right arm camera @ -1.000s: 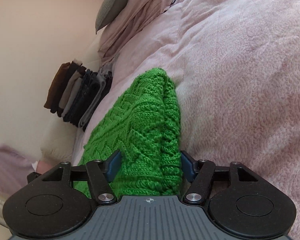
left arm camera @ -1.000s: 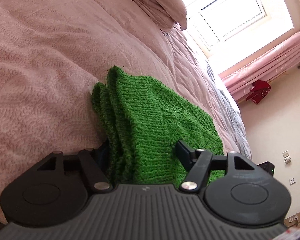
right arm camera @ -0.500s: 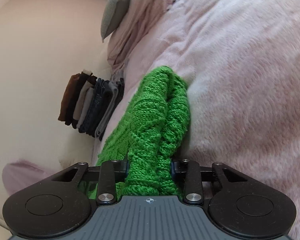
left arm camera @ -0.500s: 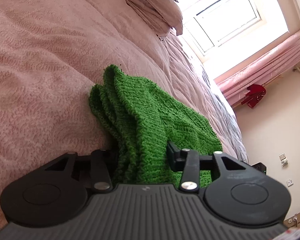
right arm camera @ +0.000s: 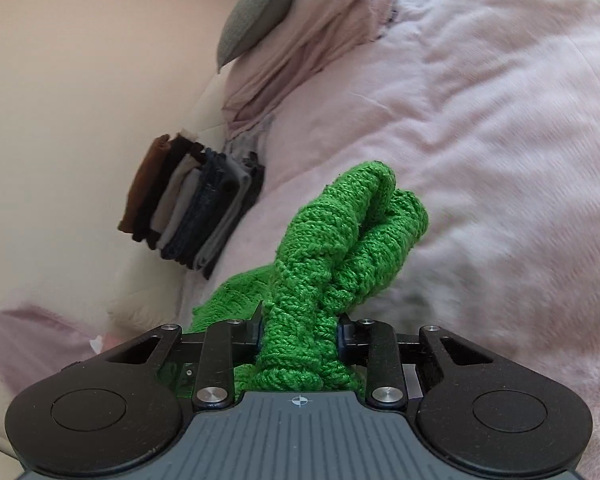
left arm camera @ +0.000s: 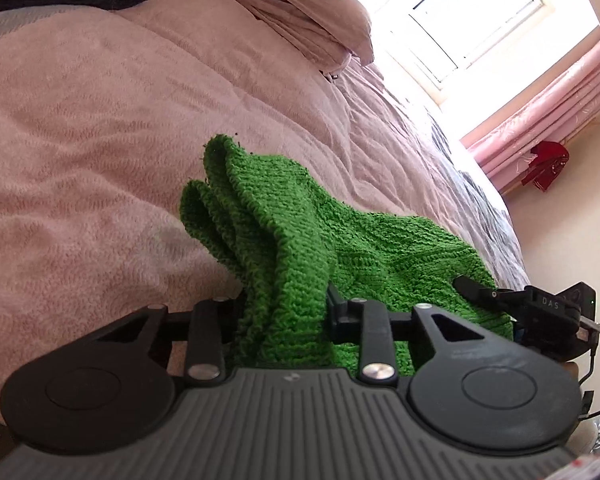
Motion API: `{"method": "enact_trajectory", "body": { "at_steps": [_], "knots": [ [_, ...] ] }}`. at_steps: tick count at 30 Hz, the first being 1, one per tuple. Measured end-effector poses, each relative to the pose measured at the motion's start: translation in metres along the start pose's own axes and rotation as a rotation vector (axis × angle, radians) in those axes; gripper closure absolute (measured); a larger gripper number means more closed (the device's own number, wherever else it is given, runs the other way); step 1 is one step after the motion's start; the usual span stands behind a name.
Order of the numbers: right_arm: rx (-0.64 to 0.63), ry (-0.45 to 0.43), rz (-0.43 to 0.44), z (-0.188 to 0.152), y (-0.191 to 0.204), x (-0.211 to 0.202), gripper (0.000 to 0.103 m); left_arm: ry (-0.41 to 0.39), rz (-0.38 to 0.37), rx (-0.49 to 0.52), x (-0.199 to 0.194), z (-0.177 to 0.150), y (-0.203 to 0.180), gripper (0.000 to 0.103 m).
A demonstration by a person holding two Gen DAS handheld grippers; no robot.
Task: Fold clothes
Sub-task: 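Lift the folded vest with both grippers and carry it to the clothes stack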
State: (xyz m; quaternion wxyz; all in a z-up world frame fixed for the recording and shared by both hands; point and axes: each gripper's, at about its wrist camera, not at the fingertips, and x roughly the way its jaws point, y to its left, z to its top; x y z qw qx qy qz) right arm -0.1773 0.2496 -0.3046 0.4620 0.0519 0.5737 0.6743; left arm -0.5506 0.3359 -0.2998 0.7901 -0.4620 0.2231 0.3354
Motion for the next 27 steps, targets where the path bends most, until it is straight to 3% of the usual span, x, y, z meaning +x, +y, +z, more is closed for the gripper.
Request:
{"method": "enact_trajectory", "body": {
  "at_steps": [7,12,19,27],
  "knots": [
    [-0.049,0.076,0.082,0.07,0.115,0.001,0.076,-0.114,0.058,-0.067,-0.103,0.064,-0.063,0.075],
    [-0.176,0.142,0.163,0.115,0.187,0.048,0.076,-0.253,0.101,-0.112,-0.159,0.103,-0.073,0.075],
    [-0.289,0.187,0.259,0.174,0.287,0.181,0.076,-0.414,0.171,-0.14,-0.209,0.201,-0.027,0.076],
    [-0.36,0.162,0.303,0.258,0.389,0.363,0.076,-0.542,0.183,-0.143,-0.236,0.37,0.073,0.076]
  ]
}}
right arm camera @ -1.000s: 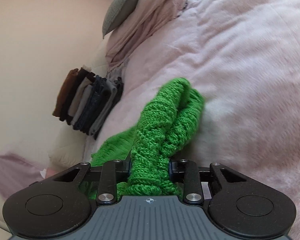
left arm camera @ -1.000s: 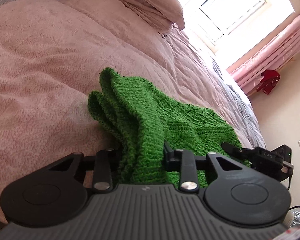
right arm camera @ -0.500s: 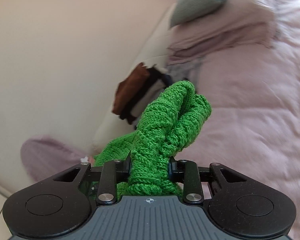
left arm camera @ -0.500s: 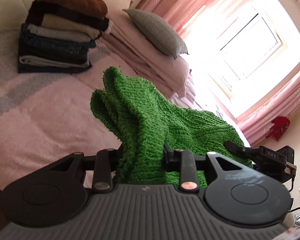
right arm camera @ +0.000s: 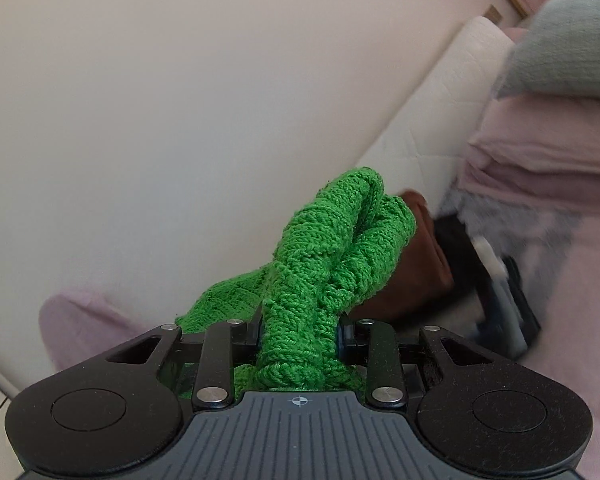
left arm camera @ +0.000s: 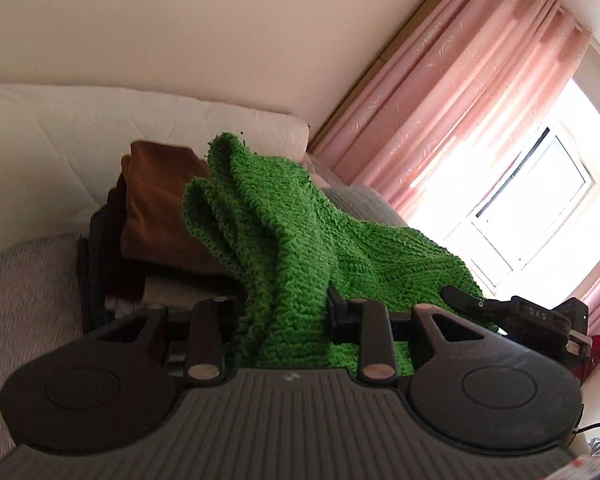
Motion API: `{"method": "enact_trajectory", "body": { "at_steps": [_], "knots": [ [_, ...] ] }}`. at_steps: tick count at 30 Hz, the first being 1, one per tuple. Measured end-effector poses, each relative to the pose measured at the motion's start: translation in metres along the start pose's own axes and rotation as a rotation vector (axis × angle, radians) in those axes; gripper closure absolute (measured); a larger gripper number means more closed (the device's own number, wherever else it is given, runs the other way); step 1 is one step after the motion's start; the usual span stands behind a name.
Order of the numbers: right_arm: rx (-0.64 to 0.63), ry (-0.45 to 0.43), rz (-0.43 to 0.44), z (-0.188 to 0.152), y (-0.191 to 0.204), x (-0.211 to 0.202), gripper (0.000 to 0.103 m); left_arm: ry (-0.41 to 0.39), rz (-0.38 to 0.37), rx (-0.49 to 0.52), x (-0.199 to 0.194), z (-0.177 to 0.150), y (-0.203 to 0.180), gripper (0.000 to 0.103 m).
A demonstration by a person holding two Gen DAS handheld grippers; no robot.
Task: Fold clothes
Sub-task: 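Lift the folded vest with both grippers and carry it to the clothes stack, then lower the vest onto the brown sweater atop the stack and open both grippers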
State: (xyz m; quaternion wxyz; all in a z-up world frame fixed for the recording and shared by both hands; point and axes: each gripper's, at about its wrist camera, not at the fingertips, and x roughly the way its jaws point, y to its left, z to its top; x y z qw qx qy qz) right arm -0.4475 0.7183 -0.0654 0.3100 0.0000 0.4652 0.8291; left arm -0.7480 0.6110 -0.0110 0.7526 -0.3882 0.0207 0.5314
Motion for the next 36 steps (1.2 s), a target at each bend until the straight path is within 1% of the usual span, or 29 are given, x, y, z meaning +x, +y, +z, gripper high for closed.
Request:
{"method": "enact_trajectory", "body": {
  "at_steps": [3,5,7,10,13,16,18,20,22,24,25,26,28,29,30,32,33,34,36],
  "knots": [
    [-0.022,-0.001,0.011,0.038,-0.014,0.063,0.076,-0.031,0.002,-0.003,0.039,0.049,0.03,0.076],
    [-0.024,0.007,0.011,0.056,-0.026,0.102,0.076,-0.044,0.005,-0.008,0.065,0.074,0.052,0.076],
    [-0.021,0.02,0.007,0.073,-0.041,0.137,0.076,-0.045,0.015,-0.024,0.089,0.092,0.073,0.076],
    [-0.018,0.045,0.001,0.084,-0.06,0.174,0.076,-0.036,0.035,-0.044,0.118,0.109,0.098,0.076],
    [-0.007,0.067,-0.012,0.082,-0.078,0.194,0.076,-0.021,0.037,-0.057,0.138,0.115,0.119,0.075],
    [0.006,0.085,-0.049,0.078,-0.101,0.207,0.076,0.009,0.025,-0.082,0.156,0.11,0.137,0.075],
    [0.011,0.081,-0.113,0.074,-0.118,0.214,0.072,0.019,0.016,-0.094,0.168,0.102,0.149,0.075],
    [0.052,0.073,-0.2,0.069,-0.135,0.221,0.063,0.015,0.009,-0.1,0.182,0.096,0.164,0.07],
    [0.093,0.046,-0.235,0.065,-0.143,0.221,0.059,0.032,0.018,-0.102,0.192,0.091,0.174,0.067],
    [0.073,0.028,-0.273,0.067,-0.136,0.217,0.056,0.038,0.015,-0.132,0.191,0.089,0.18,0.065],
    [0.029,0.018,-0.321,0.068,-0.126,0.212,0.053,0.039,0.022,-0.129,0.187,0.089,0.18,0.062],
    [-0.018,-0.001,-0.377,0.068,-0.114,0.206,0.053,0.037,0.035,-0.114,0.181,0.092,0.178,0.061],
    [-0.125,-0.066,-0.495,0.07,-0.091,0.197,0.053,0.028,0.083,-0.069,0.167,0.095,0.174,0.06],
    [-0.191,-0.113,-0.565,0.068,-0.075,0.191,0.053,0.003,0.111,-0.043,0.156,0.098,0.167,0.064],
    [-0.246,-0.145,-0.591,0.064,-0.063,0.188,0.053,-0.026,0.141,-0.021,0.146,0.102,0.16,0.065],
    [-0.363,-0.178,-0.585,0.048,-0.036,0.186,0.054,-0.077,0.202,0.041,0.131,0.108,0.142,0.065],
    [-0.412,-0.181,-0.576,0.038,-0.025,0.186,0.054,-0.094,0.216,0.077,0.125,0.109,0.133,0.065],
    [-0.463,-0.175,-0.565,0.025,-0.016,0.191,0.054,-0.094,0.217,0.115,0.123,0.108,0.121,0.065],
    [-0.538,-0.161,-0.545,-0.001,-0.007,0.201,0.054,-0.075,0.196,0.179,0.125,0.099,0.1,0.066]
  ]
}}
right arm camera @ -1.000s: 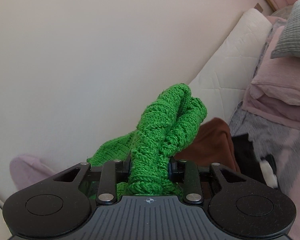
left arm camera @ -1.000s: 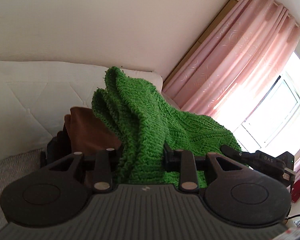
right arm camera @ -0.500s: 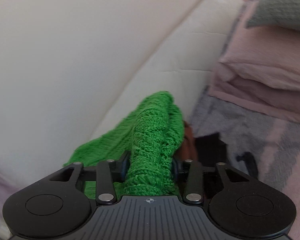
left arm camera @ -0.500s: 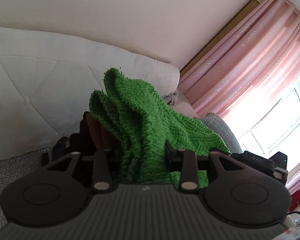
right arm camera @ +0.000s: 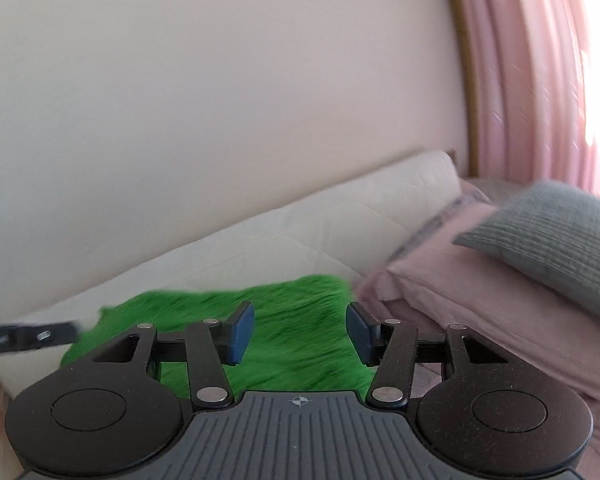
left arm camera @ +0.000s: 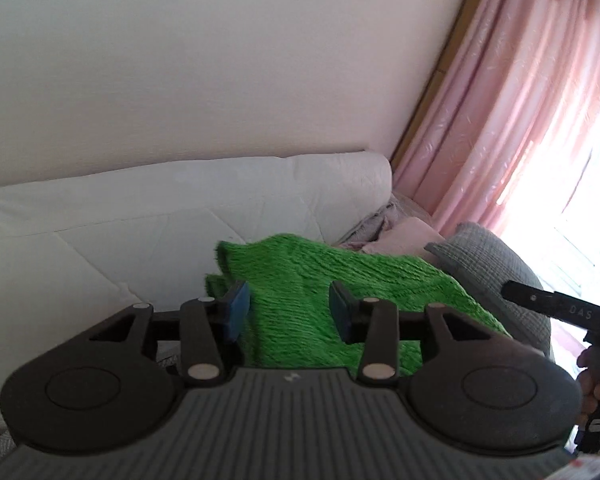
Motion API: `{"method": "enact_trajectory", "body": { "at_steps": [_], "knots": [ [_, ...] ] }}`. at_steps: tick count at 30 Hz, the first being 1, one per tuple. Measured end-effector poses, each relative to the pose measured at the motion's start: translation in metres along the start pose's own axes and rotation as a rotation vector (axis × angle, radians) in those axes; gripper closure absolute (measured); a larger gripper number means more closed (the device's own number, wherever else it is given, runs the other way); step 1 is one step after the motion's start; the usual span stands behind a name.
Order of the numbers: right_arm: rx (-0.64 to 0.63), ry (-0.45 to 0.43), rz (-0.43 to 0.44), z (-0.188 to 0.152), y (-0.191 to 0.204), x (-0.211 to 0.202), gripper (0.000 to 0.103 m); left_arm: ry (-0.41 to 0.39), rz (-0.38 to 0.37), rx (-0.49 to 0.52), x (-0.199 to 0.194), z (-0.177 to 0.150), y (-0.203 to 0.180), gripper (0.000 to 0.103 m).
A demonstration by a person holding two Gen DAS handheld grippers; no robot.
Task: Fold clothes
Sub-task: 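Lower the vest onto the brown sweater atop the stack and open both grippers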
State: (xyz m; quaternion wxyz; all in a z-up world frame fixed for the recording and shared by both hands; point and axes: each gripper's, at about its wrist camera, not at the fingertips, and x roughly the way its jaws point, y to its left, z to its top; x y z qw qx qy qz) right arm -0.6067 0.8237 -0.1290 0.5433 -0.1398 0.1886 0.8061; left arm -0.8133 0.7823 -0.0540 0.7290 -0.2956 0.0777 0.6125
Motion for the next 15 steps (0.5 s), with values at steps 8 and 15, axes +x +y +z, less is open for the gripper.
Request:
{"method": "enact_trajectory", "body": {
  "at_steps": [8,15],
  "knots": [
    [-0.129,0.003,-0.074,-0.072,0.008,0.042,0.054,0.023,0.087,0.218,0.029,-0.068,-0.051,0.066],
    [-0.122,0.019,-0.056,-0.062,0.005,0.031,0.053,0.025,0.117,0.206,0.033,-0.068,-0.058,0.063]
  ]
}}
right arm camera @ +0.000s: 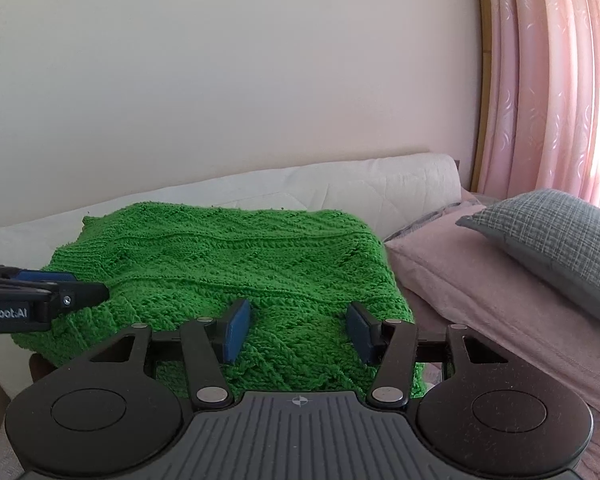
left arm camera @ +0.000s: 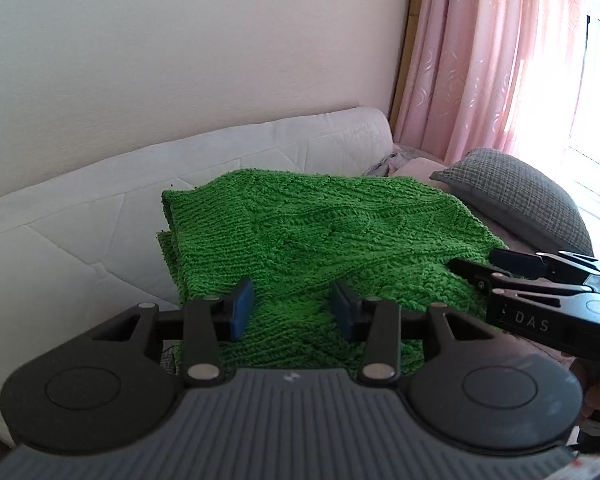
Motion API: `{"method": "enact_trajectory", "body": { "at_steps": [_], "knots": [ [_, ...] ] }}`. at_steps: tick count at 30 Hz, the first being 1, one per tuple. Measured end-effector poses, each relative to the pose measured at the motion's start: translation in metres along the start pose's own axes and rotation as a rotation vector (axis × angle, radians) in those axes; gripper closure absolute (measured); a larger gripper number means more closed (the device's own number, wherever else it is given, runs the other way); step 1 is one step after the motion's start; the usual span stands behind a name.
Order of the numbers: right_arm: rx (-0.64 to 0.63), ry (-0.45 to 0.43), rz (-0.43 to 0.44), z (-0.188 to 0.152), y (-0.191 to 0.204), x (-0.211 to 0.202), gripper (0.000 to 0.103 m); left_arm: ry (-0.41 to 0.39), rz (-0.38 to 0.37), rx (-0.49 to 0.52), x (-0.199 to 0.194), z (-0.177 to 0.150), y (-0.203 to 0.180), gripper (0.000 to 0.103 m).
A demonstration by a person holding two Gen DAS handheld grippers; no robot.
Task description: Fold clothes
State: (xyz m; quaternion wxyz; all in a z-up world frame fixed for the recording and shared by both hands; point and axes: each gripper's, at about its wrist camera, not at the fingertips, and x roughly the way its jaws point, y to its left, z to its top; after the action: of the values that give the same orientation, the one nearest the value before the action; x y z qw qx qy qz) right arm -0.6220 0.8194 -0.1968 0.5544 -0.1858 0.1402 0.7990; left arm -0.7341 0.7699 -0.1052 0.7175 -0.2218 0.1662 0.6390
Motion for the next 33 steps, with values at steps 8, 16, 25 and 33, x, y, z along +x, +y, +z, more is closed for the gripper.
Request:
{"method": "enact_trajectory", "body": {
  "at_steps": [8,16,25,33],
  "knots": [
    [0.051,0.036,0.04,0.023,-0.002,-0.05,0.051,0.043,0.073,-0.045,-0.028,0.022,-0.012,0.057],
    [0.164,0.124,0.075,0.024,-0.009,-0.125,0.041,0.102,0.15,-0.014,-0.11,0.025,-0.053,0.029],
    [0.158,0.191,0.132,0.019,-0.009,-0.221,0.034,0.171,0.156,-0.056,-0.199,0.009,-0.088,0.015],
    [0.129,0.213,0.183,-0.002,-0.008,-0.283,0.034,0.192,0.202,-0.06,-0.253,-0.019,-0.117,0.014]
  ]
}}
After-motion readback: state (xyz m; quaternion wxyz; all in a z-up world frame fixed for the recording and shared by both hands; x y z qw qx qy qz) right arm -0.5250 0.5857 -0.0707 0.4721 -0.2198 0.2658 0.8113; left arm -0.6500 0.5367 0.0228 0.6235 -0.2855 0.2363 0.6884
